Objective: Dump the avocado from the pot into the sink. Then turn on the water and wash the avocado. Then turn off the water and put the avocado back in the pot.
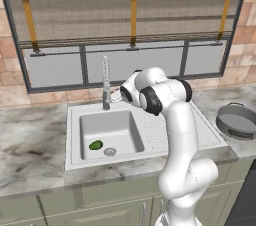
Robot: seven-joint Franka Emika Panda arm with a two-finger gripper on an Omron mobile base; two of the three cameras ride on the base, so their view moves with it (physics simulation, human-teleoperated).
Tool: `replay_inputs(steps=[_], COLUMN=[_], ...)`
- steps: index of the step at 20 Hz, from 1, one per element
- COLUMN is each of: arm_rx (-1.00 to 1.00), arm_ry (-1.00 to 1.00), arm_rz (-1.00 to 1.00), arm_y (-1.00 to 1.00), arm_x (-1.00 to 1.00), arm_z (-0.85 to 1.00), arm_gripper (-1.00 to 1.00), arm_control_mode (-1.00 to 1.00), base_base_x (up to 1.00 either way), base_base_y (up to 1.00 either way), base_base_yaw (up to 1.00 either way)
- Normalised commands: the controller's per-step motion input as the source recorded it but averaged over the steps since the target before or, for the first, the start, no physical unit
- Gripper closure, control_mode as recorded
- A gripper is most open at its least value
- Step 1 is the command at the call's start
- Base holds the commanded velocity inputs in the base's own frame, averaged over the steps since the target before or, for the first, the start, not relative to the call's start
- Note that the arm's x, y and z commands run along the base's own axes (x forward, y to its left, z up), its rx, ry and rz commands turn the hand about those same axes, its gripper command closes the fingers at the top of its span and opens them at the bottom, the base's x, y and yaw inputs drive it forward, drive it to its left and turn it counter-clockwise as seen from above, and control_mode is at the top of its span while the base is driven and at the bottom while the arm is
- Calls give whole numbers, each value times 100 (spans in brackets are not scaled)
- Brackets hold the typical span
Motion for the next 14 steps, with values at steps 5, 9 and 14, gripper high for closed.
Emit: replay_inputs(steps=[5, 9, 14], arm_rx=[0, 0, 0], arm_ry=[0, 0, 1], arm_rz=[-1, -3, -3], arm_y=[-100, -100, -100], arm_x=[14, 11, 3], arm_z=[-1, -5, -8], arm_gripper=[100, 100, 100], arm_control_mode=[-100, -100, -100], base_base_x=[0, 0, 0], base_base_y=[0, 0, 0], base_base_yaw=[0, 0, 0])
